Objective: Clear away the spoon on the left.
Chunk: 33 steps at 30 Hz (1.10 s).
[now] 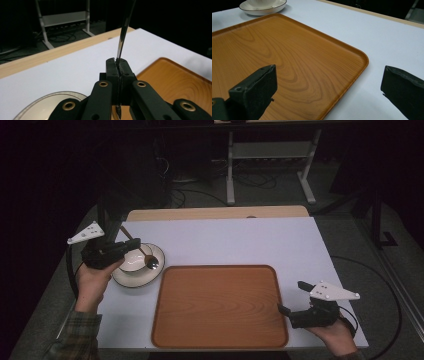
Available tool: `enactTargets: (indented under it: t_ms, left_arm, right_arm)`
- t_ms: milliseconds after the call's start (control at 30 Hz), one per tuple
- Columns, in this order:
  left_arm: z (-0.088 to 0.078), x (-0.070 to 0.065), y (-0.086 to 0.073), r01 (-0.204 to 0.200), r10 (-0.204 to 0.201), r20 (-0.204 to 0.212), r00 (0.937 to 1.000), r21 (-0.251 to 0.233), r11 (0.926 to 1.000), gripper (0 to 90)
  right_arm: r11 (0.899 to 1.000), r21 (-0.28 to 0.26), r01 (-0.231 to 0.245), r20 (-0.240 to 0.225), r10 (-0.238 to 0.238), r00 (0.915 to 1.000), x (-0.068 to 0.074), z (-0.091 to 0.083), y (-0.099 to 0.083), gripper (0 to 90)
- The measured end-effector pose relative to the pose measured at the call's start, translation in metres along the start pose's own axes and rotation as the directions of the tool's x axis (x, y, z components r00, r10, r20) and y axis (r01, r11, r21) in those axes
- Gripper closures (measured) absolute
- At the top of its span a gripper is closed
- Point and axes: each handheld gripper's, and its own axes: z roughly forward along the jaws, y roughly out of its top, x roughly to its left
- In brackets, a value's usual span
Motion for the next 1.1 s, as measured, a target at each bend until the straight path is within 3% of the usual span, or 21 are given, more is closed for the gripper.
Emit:
enactTargets:
  t_ms: [233, 467, 767, 1100]
  left_arm:
    - [0.008, -0.01, -0.005, -0.01, 0.009, 0.033, 0.9994, 0.032, 0.9995, 89.0]
    - [0.018, -0.026, -0.011, -0.045, 0.039, 0.075, 0.9964, 0.079, 0.9959, 89.0]
    - [0.023, -0.036, -0.019, -0.056, 0.043, 0.107, 0.9933, 0.112, 0.9921, 89.0]
    - [0.029, -0.048, -0.034, -0.07, 0.047, 0.142, 0.9888, 0.168, 0.9833, 89.0]
  right_arm:
    - [1.0, 0.0, 0.001, -0.001, -0.001, 1.0, 0.0, 0.0, 0.0, 0.0]
    - [1.0, 0.0, 0.001, -0.001, -0.001, 1.0, 0.0, 0.0, 0.0, 0.0]
    - [1.0, -0.001, 0.001, 0.0, -0.001, 1.0, -0.001, 0.0, 0.0, 0.0]
    - [1.0, -0.002, -0.002, 0.001, 0.002, 1.0, 0.0, -0.001, -0.001, 0.0]
